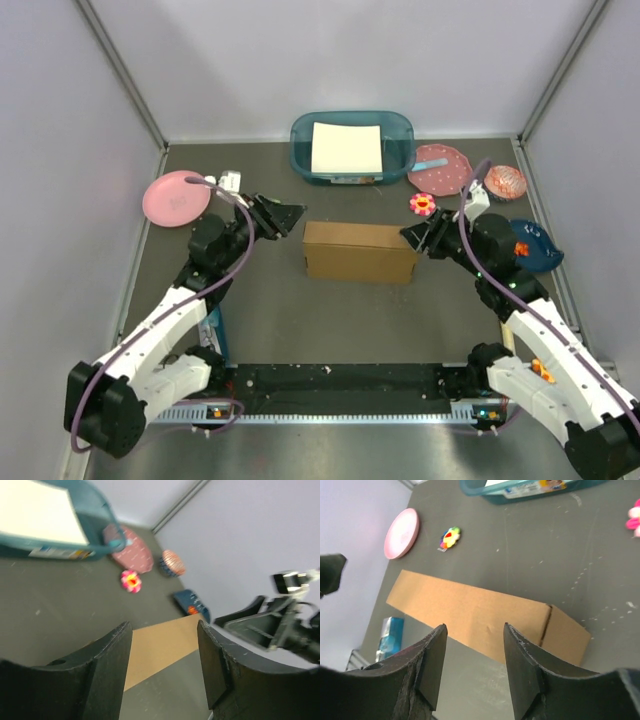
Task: Fold the paper box
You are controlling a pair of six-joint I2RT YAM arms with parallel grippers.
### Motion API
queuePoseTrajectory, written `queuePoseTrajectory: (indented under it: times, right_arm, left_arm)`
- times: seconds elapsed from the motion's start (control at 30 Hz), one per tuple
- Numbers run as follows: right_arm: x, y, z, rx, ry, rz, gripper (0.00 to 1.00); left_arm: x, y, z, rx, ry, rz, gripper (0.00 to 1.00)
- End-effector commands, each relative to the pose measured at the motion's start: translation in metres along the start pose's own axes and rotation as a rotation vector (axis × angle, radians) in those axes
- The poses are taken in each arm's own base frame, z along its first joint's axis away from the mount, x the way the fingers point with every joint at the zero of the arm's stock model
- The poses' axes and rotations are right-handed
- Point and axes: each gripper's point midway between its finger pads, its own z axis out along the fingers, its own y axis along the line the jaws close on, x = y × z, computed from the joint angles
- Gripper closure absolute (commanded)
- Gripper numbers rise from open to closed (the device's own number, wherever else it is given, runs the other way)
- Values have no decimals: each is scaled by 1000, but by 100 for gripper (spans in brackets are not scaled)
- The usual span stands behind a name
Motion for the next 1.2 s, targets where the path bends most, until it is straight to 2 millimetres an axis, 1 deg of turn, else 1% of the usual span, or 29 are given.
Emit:
queuePoseTrajectory:
  times: [0.0,0.03,0.1,0.13,0.2,0.23,0.27,0.37,0.4,0.43,0.47,0.5,0.53,0.57,0.6,0.7,0.73,0.77,0.8,0.83,0.87,0.9,0.93,0.97,1.0,1.03,1.07,1.13,1.17]
  right_arm:
    - [-14,-22,-11,145,-48,-77,49]
    - [-13,-31,-12,188,-53,-83,49]
    - [-10,-36,-12,203,-46,-85,49]
    - [-10,-43,-11,235,-55,-86,49]
    - [-7,-47,-8,248,-41,-89,48]
    - [-6,-48,-7,252,-34,-89,48]
    - [-2,-52,-3,262,-15,-89,48]
    - [7,-56,3,258,15,-87,54]
    - [11,-58,5,256,23,-86,59]
    - [13,-59,5,257,22,-78,62]
    - [17,-56,6,237,38,-75,65]
    - [21,-58,6,233,46,-74,71]
    - [25,-57,5,223,57,-69,74]
    - [27,-56,4,213,62,-67,78]
    - [33,-58,2,211,70,-64,82]
    - [44,-59,-4,194,78,-47,86]
    - [49,-58,-6,185,90,-36,86]
    - [53,-58,-7,179,99,-29,86]
    - [60,-61,-8,180,114,-19,86]
    - [64,-58,-11,167,125,-6,86]
    - [69,-58,-13,163,134,1,87]
    - [77,-60,-15,163,152,5,87]
    - [82,-58,-16,156,161,13,88]
    - [88,-58,-22,154,170,17,88]
    - [95,-53,-24,138,190,14,88]
    - [98,-50,-27,133,191,23,89]
    - [103,-49,-34,133,200,22,89]
    - [107,-46,-42,137,201,15,88]
    - [104,-41,-47,117,185,15,88]
  left_arm:
    - [35,53,-3,-160,83,27,39]
    - [40,59,-2,-170,98,23,39]
    - [45,60,0,-162,118,19,39]
    - [48,63,2,-163,131,17,39]
    - [51,63,5,-156,151,19,38]
    - [55,66,6,-162,165,17,38]
    - [56,67,7,-163,173,17,38]
    - [63,67,9,-145,200,5,39]
    - [68,67,8,-142,217,-9,40]
    - [72,67,7,-139,234,-16,42]
    - [78,63,6,-123,256,-20,48]
    - [83,64,4,-127,268,-19,51]
    - [87,64,1,-129,277,-21,56]
    - [96,66,-4,-133,297,-28,61]
    - [99,67,-7,-133,301,-28,68]
    - [106,64,-22,-132,299,-23,76]
    - [109,64,-25,-132,304,-23,76]
    - [118,68,-31,-148,329,-27,77]
    - [117,68,-34,-154,321,-21,78]
    - [121,68,-37,-154,327,-21,79]
    - [129,71,-44,-167,348,-27,80]
    - [130,67,-48,-160,348,-22,80]
    - [132,68,-51,-171,350,-16,81]
    - [141,69,-58,-175,371,-15,82]
    - [143,66,-65,-175,375,-17,82]
    - [145,65,-70,-177,374,-18,82]
    - [155,65,-77,-179,393,-20,82]
    - [156,60,-88,-180,391,-13,83]
    - [158,57,-93,-180,394,-4,82]
